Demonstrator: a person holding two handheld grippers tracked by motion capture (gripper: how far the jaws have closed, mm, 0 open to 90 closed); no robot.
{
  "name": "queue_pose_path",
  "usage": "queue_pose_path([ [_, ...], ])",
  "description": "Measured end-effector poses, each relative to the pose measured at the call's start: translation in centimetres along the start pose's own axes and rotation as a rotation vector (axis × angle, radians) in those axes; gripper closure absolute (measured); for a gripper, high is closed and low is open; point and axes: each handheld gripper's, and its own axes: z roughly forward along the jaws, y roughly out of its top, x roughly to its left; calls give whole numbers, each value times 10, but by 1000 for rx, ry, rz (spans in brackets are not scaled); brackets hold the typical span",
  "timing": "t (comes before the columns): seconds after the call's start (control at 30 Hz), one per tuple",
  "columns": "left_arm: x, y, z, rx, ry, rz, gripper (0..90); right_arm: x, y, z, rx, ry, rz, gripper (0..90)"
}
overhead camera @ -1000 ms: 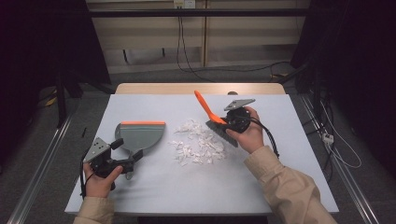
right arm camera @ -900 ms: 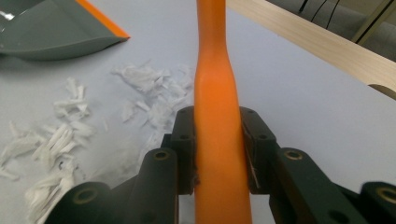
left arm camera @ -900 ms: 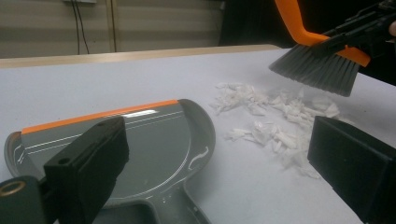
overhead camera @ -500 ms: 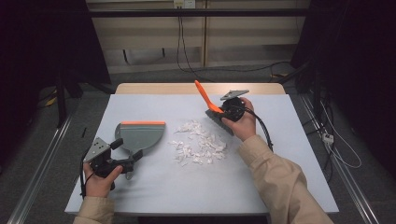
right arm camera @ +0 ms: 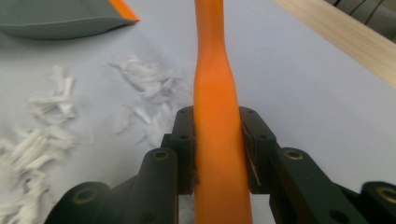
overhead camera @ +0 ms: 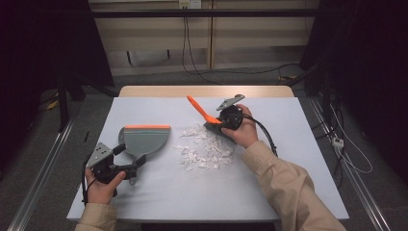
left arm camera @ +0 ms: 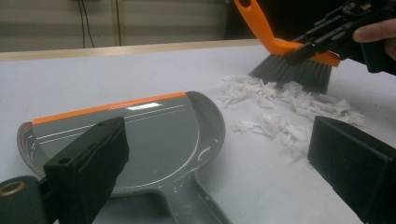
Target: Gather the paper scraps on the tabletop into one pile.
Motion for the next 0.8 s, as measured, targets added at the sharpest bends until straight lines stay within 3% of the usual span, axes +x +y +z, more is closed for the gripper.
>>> queue_pose_path([
  [0.1, -1, 1, 0, -1, 3, 3, 50, 9, -2, -6, 16, 12, -25, 711],
  [0.17, -1, 1, 0, -3, 4, 4, 51, 10, -3, -12, 0, 66, -8, 711],
  [0.23, -1, 1, -1, -3, 4, 4, 51, 11, -3, -21, -15, 45, -25, 711],
  [0.43, -2, 1, 0, 0, 8, 2, 51, -6, 2, -34, -99, 21, 29, 711],
  [0.57, -2, 0, 0, 0, 13, -5, 51, -17, 5, -23, -111, 3, 46, 711],
  [0.7, -1, -1, -1, 4, 16, -5, 51, -24, 9, -5, -117, 18, 69, 710],
  [0.8, -1, -1, 0, 6, 21, -6, 51, -28, 12, 8, -98, -6, 55, 711],
])
